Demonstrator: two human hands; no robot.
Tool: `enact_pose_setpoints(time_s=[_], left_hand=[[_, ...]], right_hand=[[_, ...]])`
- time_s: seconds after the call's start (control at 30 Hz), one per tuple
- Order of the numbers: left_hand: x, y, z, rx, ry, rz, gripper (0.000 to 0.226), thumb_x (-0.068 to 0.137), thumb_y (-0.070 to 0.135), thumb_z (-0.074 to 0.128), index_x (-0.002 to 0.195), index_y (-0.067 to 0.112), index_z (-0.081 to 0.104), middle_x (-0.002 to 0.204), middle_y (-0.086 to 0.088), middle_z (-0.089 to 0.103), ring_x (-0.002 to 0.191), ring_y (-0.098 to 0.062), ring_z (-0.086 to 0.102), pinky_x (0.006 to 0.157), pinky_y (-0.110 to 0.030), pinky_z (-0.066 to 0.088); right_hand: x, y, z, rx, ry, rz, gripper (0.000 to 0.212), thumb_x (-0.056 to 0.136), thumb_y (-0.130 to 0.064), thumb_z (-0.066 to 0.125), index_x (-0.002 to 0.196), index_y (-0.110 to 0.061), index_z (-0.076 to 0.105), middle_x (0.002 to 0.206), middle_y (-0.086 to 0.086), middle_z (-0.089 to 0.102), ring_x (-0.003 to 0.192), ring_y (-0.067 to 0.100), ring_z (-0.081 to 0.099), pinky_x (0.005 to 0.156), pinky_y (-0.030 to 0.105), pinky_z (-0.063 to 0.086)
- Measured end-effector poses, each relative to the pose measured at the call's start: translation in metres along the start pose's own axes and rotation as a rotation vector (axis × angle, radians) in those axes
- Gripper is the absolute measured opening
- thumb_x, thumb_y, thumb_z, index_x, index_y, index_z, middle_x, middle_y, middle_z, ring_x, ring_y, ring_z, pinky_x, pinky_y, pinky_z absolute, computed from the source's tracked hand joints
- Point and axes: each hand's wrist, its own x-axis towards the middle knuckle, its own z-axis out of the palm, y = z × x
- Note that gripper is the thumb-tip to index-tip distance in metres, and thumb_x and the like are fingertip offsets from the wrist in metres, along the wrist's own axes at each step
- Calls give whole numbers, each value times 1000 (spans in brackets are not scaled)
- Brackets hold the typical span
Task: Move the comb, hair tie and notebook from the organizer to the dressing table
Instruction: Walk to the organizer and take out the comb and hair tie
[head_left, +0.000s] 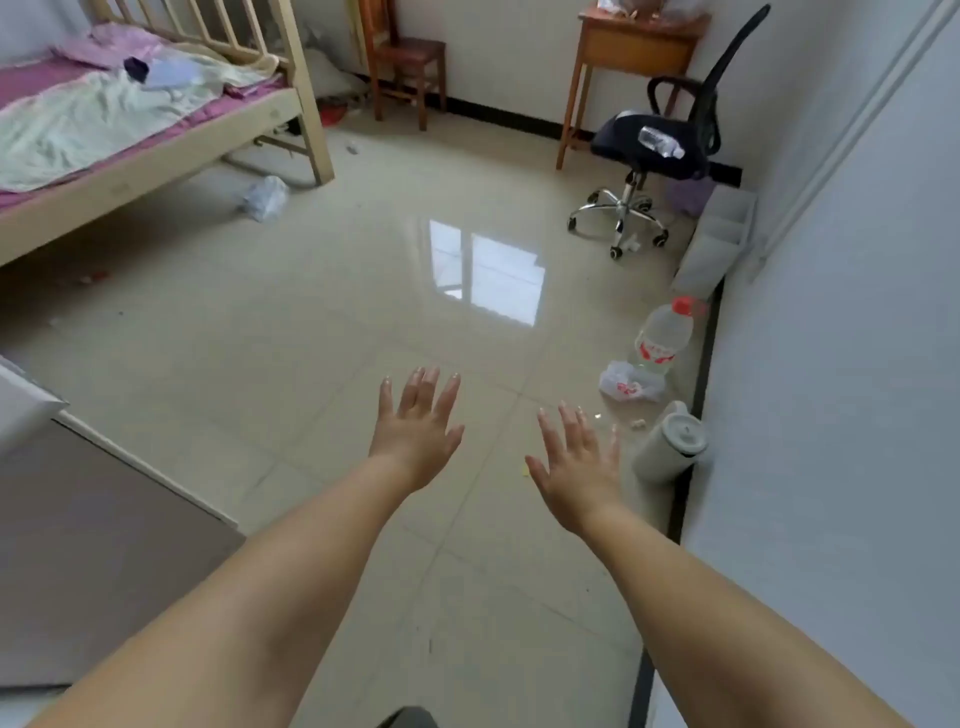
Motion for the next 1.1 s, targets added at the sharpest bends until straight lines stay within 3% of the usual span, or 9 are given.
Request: enact_pose_setpoints(time_s=[0.2,0.43,0.73,0.9,1.1], left_hand=[[9,-14,55,6,-186,-40,64,94,47,19,146,22,-9,159,-7,-2,146,-22,-5,114,-54,-3],[114,-61,60,-17,-268,-30,64,95,47,18,146,22,-12,159,-7,-4,146,-22,-8,115,-53,-4],[332,-118,21,-32,-269,53,63,94,46,19,146,23,-9,159,-7,-2,146,-22,-4,115,-54,-4],[467,-100,11,-10,-231,218,63,94,49,15,146,25,-11,159,-5,-4,146,-22,-9,114,-52,-8],[656,-88,-20,-19,-153,193,62,94,49,14,145,25,-13,159,-5,-6,146,-23,-10,115,-52,-7]], right_hand=[[25,6,51,-31,-167,44,62,94,-50,19,148,-28,-1,160,3,1,147,22,-2,113,58,-3],[154,-13,50,1,-190,112,62,94,-50,21,148,-28,1,160,4,4,147,22,1,114,58,2],[348,-25,-9,100,-121,263,60,94,-48,22,148,-27,6,159,5,11,146,23,7,114,56,7],[466,12,-31,88,-89,312,60,94,-48,22,148,-27,2,159,5,9,146,24,6,114,57,7],[639,74,-76,67,-80,241,60,94,-49,20,147,-29,1,160,4,7,146,23,3,115,56,3]])
